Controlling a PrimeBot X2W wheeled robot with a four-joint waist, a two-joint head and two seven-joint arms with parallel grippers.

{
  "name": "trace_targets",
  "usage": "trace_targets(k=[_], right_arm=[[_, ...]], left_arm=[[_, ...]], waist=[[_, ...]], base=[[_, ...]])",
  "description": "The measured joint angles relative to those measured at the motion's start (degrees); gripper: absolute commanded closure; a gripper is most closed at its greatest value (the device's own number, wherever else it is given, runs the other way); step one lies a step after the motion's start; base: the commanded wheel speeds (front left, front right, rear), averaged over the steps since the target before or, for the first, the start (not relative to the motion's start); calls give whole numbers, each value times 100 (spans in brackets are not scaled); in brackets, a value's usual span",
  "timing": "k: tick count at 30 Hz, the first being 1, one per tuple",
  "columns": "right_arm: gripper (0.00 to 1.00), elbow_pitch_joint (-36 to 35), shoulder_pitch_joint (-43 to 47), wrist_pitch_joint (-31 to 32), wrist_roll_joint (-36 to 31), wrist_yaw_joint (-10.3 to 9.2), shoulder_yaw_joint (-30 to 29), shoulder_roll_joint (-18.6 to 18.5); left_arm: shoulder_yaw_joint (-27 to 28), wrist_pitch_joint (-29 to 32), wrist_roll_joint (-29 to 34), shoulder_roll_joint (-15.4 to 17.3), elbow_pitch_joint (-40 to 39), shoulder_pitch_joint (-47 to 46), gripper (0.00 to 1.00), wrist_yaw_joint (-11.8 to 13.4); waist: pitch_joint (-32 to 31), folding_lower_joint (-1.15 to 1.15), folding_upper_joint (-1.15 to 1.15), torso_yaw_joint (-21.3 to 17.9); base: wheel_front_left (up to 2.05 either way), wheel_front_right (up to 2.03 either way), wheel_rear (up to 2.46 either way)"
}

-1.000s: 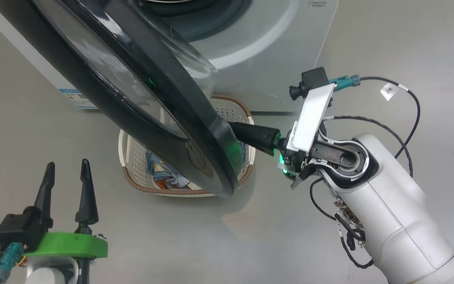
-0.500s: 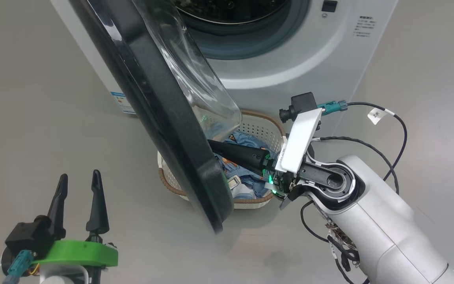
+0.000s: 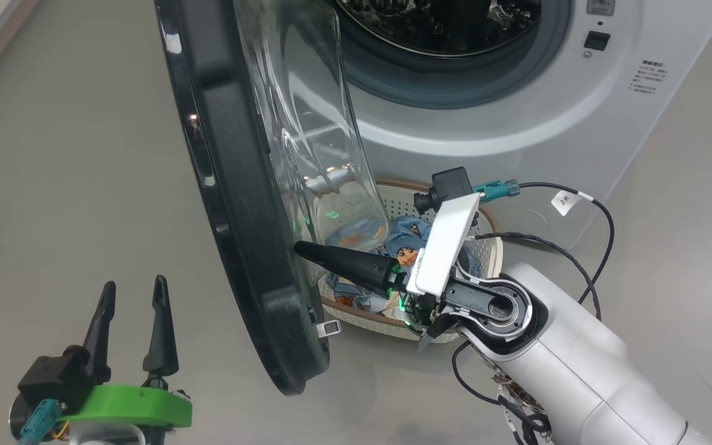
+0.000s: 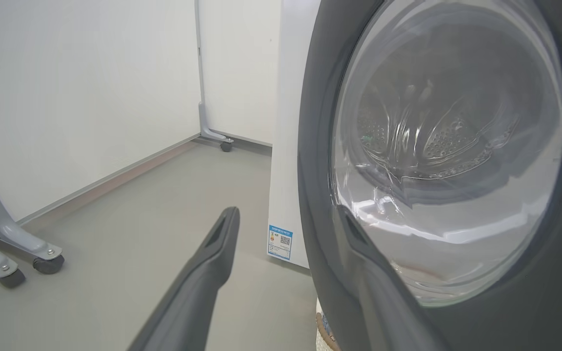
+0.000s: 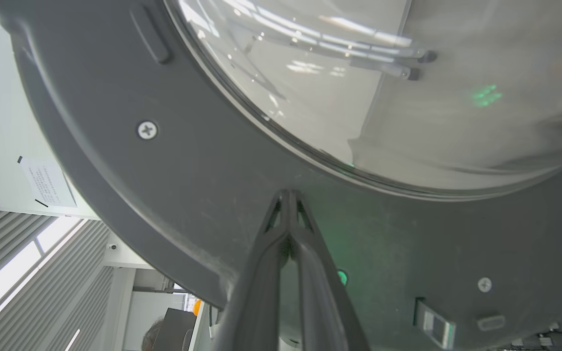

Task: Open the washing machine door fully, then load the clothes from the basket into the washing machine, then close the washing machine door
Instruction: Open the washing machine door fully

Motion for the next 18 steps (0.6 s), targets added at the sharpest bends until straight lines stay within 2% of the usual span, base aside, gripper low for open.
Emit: trace_targets(k=[8, 14, 15, 16, 17, 18], right_arm=[[100, 1, 0, -364, 93, 1, 279, 16], [100, -196, -7, -591, -47, 1, 385, 19], [71, -248, -18, -665, -219, 1, 383, 25], [54, -289, -36, -747, -417, 1, 376, 34], [23, -334, -48, -838, -620, 1, 361, 35], [1, -372, -57, -966, -840, 1, 321, 38]], left_arm=[[158, 0, 1, 1, -44, 64, 0, 56], [509, 0, 1, -1, -100, 118, 0, 163], [580, 0, 2, 0, -112, 132, 0, 181], [649, 0, 4, -1, -124, 146, 0, 207], [730, 0, 10, -1, -136, 159, 0, 211], [804, 0, 20, 0, -149, 171, 0, 223]], waist=[[-115, 0, 0, 149], [-183, 0, 0, 5], [-197, 0, 0, -35], [-213, 0, 0, -78], [-231, 0, 0, -127], [-249, 0, 0, -178]], base=[[0, 0, 0], [0, 0, 0], [0, 0, 0], [0, 0, 0], [0, 0, 0], [0, 0, 0]])
